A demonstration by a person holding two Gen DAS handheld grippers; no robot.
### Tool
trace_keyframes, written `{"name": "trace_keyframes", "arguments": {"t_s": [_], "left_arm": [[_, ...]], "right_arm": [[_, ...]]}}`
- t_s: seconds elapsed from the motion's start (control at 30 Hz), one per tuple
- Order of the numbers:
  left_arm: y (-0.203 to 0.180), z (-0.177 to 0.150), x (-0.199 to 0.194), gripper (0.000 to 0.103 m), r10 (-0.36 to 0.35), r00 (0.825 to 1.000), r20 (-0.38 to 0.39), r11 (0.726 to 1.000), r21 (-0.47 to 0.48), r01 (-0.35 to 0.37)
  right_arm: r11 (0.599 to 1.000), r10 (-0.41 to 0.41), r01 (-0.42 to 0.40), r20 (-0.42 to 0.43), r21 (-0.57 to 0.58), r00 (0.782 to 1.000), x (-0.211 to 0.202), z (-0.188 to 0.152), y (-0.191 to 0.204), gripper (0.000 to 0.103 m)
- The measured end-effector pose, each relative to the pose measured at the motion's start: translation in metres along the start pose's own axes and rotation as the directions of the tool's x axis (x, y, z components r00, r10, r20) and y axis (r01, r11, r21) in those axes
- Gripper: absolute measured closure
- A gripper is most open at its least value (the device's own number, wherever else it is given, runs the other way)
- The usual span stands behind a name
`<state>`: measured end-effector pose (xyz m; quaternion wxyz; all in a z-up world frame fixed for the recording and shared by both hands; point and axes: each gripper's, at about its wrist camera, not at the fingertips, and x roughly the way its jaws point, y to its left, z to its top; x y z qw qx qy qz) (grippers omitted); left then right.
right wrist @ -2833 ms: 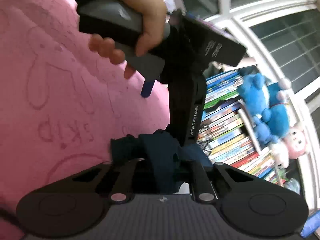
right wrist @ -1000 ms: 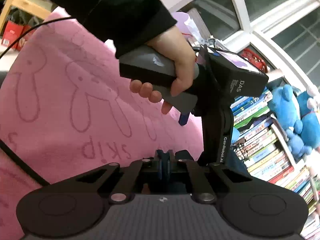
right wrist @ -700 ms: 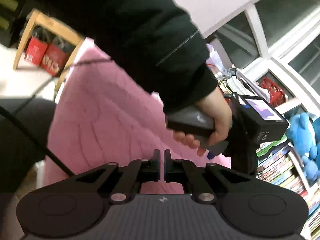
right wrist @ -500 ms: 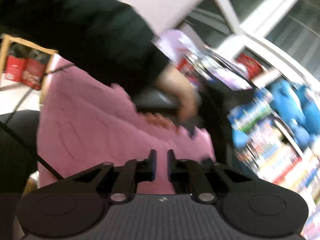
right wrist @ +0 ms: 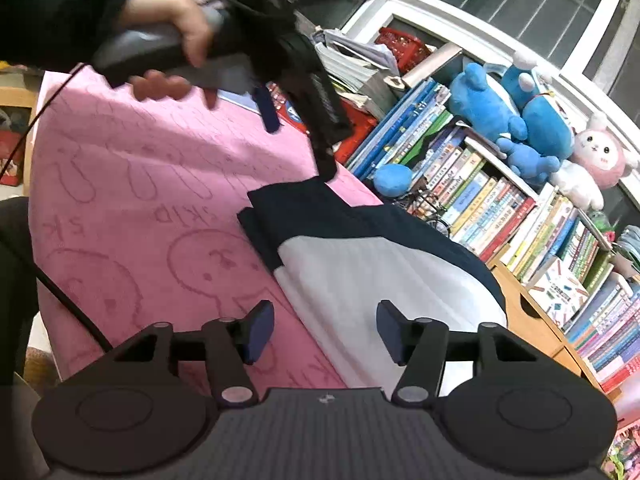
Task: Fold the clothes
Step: 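Open the right gripper and withdraw both grippers from the bundle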
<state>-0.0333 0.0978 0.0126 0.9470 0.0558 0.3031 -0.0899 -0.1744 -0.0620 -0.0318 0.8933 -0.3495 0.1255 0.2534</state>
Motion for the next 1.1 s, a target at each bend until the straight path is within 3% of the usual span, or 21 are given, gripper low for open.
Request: {"name": "trace_keyframes", "arguments": {"t_s": [0.13,0.3,0.47,0.63,0.8,1.1], "left_arm": [[-0.034,-0.016,-0.017,0.000,0.056,0.995,0.079,0.986,0.151,-0.068],[-0.077,-0.036,-0.039,0.000,0.108,0.977,0.187,0.931,0.325,-0.165],[-0.103,-0.048,-0.036,0.000,-0.005,0.988,0.156,0.898,0.436,-0.064],[-0.127,-0.055,-0.026,0.000,-0.073,0.991,0.115,0.855,0.518,0.002],[-0.124,-0.054,-0.013,0.000,-0.061,0.994,0.087,0.866,0.499,0.010],[-0.115,-0.052,-0.002,0.000,-0.042,0.998,0.044,0.888,0.459,0.017]], "right_arm": [[0.998,-0.057,0.057,-0.029,-0.008,0.998,-0.005,-0.008,-0.005,0.036],[0.992,-0.119,0.122,-0.098,0.027,0.988,-0.014,-0.027,-0.021,0.032],[0.981,-0.170,0.182,-0.168,0.060,0.971,-0.019,-0.047,-0.036,0.029],[0.966,-0.212,0.237,-0.208,0.101,0.955,-0.016,-0.054,-0.051,0.028],[0.938,-0.196,0.252,-0.236,0.239,0.952,-0.018,-0.062,-0.072,0.023],[0.851,-0.159,0.271,-0.272,0.450,0.949,-0.024,-0.082,-0.097,0.019]]}}
